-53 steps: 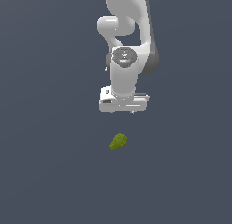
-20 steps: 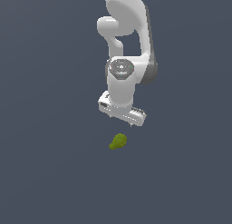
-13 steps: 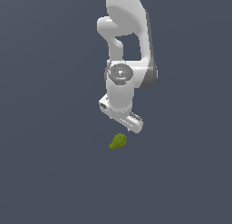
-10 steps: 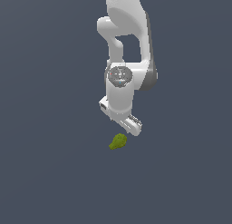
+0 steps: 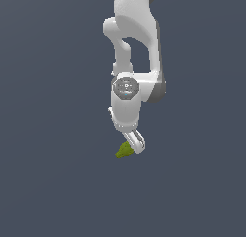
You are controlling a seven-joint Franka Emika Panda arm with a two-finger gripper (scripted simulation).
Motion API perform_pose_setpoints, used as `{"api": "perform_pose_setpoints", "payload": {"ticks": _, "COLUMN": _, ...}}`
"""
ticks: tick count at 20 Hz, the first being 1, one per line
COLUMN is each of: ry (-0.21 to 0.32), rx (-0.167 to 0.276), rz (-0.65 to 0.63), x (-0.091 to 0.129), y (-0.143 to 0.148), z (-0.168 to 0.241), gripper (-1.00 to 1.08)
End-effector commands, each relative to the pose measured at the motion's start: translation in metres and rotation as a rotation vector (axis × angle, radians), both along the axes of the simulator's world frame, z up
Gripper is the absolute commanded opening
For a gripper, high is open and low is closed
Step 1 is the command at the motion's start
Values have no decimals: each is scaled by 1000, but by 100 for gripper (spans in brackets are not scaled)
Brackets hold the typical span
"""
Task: Pick up the object and move it to a goal position.
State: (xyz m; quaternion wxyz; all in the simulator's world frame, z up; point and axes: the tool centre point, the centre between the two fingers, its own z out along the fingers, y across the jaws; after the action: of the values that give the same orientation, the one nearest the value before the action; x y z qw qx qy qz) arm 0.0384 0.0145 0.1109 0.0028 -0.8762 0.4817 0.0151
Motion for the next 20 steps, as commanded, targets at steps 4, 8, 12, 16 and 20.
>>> {"api": "perform_pose_setpoints", "payload": {"ticks": 4, "ry": -6, "rx": -9, "rz": -153, "x": 9, "y": -2, "z": -8, "gripper": 100}}
{"api": "perform_pose_setpoints", "payload": {"ticks": 8, "ry": -11, "rx": -15, "rz": -248, "x": 14, "y": -4, "z": -12, "gripper": 100}}
{"api": "perform_pose_setpoints", "payload": {"ticks": 12, "ry": -14, "rx": -19, "rz": -320, "x": 19, "y": -5, "z": -16, "gripper": 100}}
{"api": "perform_pose_setpoints", "payload": {"ticks": 16, "ry": -17, "rx": -22, "rz": -369, "x": 21, "y": -5, "z": -18, "gripper": 100}}
{"api": "perform_pose_setpoints", "payload": {"ticks": 20, "ry": -19, "rx": -24, "rz": -397, "x": 23, "y": -6, "z": -20, "gripper": 100}}
